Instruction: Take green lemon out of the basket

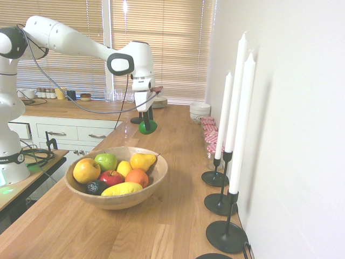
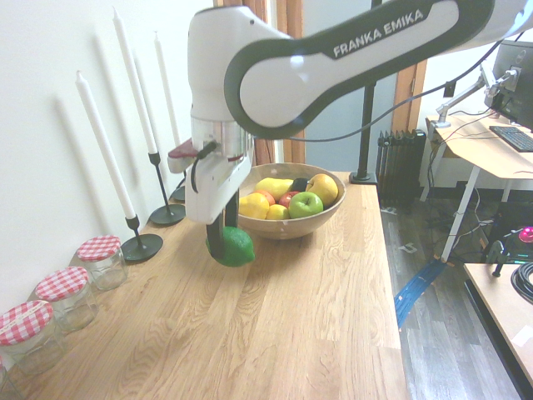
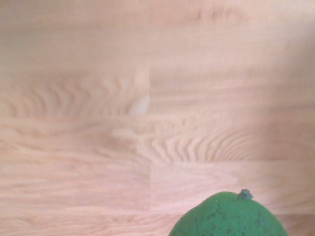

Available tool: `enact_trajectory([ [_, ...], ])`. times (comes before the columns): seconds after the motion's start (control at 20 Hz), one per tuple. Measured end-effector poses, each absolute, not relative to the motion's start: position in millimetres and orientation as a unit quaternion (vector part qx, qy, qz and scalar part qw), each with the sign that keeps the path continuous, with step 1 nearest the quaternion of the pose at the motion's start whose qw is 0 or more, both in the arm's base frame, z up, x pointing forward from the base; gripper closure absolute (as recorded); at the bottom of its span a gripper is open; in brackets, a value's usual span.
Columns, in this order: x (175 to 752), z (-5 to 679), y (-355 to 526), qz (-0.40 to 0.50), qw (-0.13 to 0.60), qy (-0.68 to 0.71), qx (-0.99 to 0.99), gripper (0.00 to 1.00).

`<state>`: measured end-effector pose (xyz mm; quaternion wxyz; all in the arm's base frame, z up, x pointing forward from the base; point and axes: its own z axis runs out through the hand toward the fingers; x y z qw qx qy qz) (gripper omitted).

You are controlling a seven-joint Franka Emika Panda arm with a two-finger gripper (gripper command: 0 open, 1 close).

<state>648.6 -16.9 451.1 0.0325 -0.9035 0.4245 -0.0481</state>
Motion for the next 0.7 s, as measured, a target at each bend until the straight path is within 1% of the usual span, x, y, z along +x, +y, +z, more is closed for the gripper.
enact_trajectory([
  [0.25,646.3,407.4,0.8,-0.036,0.028,0.423,-0.905,1.0],
  [0.55,643.4,360.5,-4.5,-0.025,0.021,0.43,-0.902,1.0],
  [0.7,645.6,357.7,-5.9,-0.03,0.023,0.431,-0.902,1.0],
])
